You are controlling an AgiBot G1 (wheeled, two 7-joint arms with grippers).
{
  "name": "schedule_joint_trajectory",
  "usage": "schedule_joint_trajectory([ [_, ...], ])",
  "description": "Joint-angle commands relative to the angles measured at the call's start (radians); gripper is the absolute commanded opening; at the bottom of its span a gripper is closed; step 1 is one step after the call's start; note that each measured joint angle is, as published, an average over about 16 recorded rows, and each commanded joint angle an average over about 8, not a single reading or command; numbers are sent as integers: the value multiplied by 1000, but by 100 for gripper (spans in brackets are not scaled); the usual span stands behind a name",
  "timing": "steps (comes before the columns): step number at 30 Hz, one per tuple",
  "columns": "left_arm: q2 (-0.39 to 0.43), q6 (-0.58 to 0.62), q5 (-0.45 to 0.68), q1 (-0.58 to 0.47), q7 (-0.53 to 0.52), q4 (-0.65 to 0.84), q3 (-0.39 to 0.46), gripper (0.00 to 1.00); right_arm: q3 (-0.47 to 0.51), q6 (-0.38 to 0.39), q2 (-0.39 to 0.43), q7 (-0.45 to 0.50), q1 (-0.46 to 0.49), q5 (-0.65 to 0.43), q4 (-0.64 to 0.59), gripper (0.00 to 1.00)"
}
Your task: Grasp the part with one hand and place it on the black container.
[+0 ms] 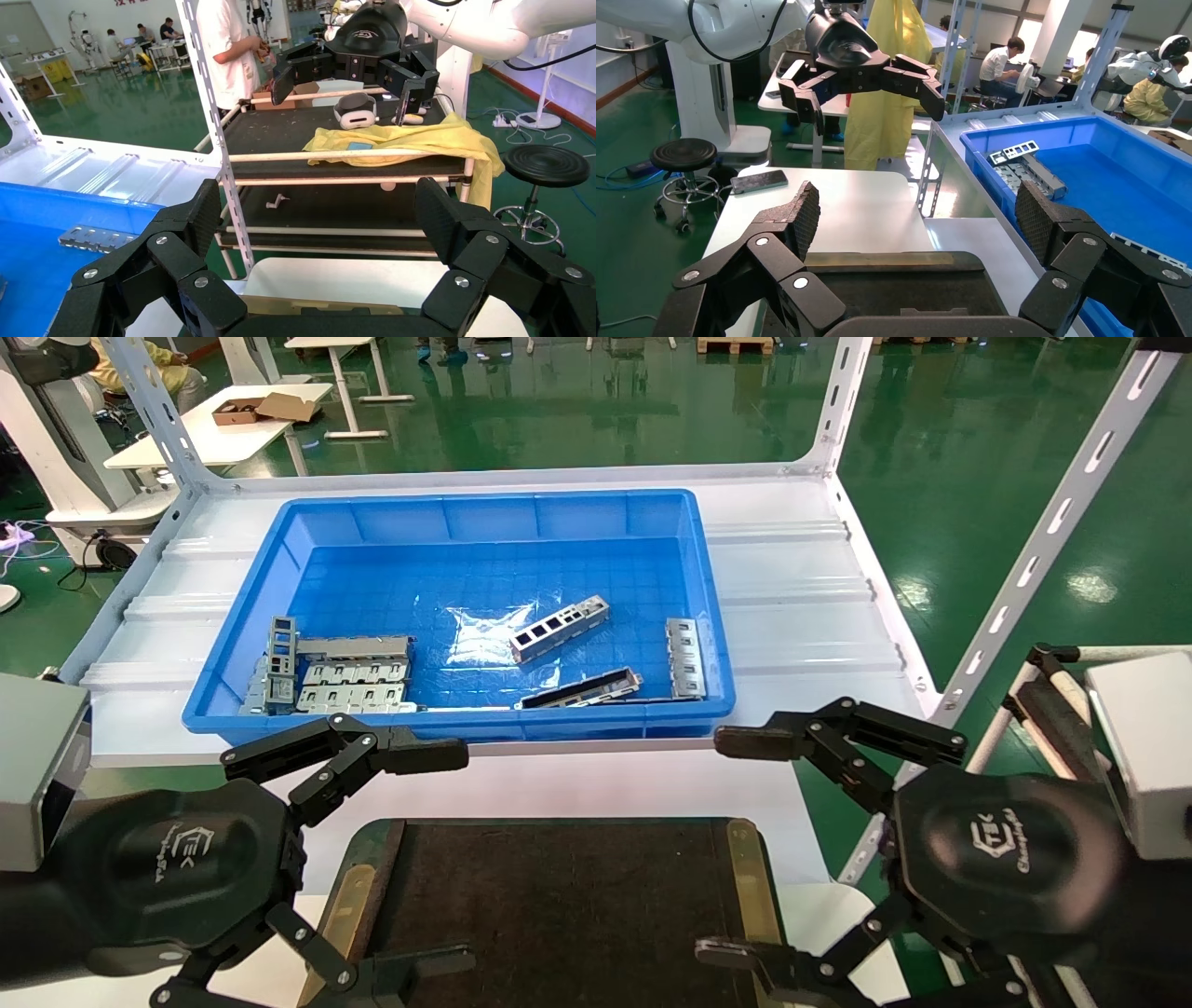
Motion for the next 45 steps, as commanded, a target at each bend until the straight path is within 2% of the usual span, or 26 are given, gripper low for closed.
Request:
schedule_joint_trajectory([
  [1,0,0,0,0,0,0,0,100,0,0,0,0,0,0,0,100],
  [45,1,-3,2,-2,-1,0,0,100,0,0,0,0,0,0,0,100],
])
